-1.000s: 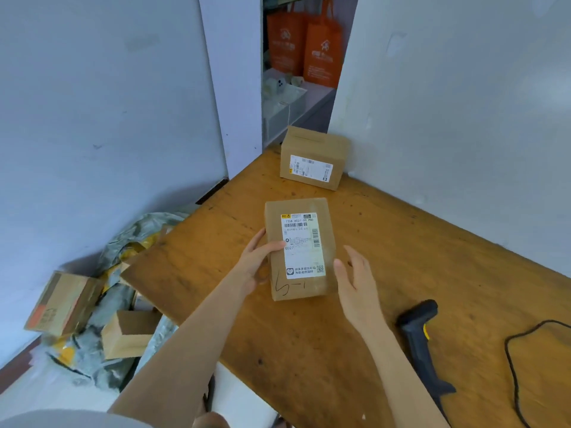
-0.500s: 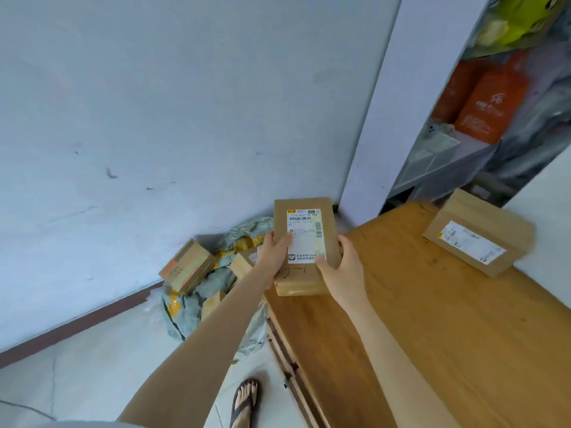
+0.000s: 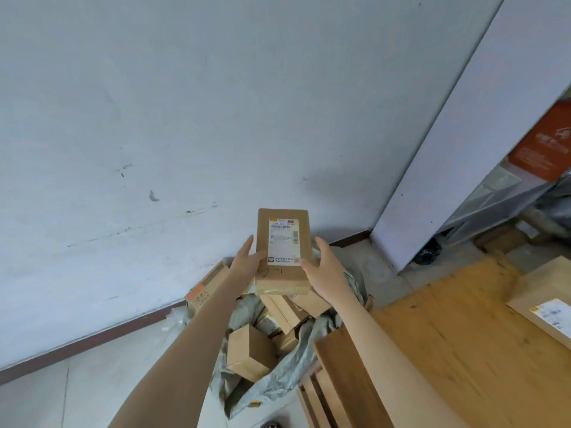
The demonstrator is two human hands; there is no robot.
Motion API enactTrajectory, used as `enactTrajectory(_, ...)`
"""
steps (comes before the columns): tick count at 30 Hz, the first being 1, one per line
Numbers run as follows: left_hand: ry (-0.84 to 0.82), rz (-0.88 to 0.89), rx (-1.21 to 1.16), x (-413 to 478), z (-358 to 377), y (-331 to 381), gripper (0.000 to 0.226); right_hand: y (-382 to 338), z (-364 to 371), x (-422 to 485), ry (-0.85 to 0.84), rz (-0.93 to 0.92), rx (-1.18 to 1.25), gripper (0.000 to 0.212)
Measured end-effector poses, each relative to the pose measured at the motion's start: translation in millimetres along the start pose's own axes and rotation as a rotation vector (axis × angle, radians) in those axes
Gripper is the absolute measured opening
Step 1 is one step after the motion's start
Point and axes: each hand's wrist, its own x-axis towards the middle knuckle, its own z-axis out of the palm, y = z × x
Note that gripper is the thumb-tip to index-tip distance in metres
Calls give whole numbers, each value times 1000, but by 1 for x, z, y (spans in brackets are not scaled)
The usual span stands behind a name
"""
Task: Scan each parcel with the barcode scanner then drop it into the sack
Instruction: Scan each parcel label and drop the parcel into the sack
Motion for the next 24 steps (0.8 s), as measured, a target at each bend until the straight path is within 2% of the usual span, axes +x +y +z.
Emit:
enactTrajectory(2, 32, -29, 62, 13, -11, -7, 64, 6, 7, 10, -3, 42, -37, 61)
enactTrajectory(7, 2, -111, 169, 29, -26, -41, 49, 29, 17, 7, -1, 102, -99, 53)
enactTrajectory(14, 54, -222, 226, 29, -35, -61, 49, 51, 17, -3, -30, 181, -143, 46)
enactTrajectory(24, -20, -228, 410, 9, -4, -67, 41, 61, 4, -27, -11, 189, -119, 41)
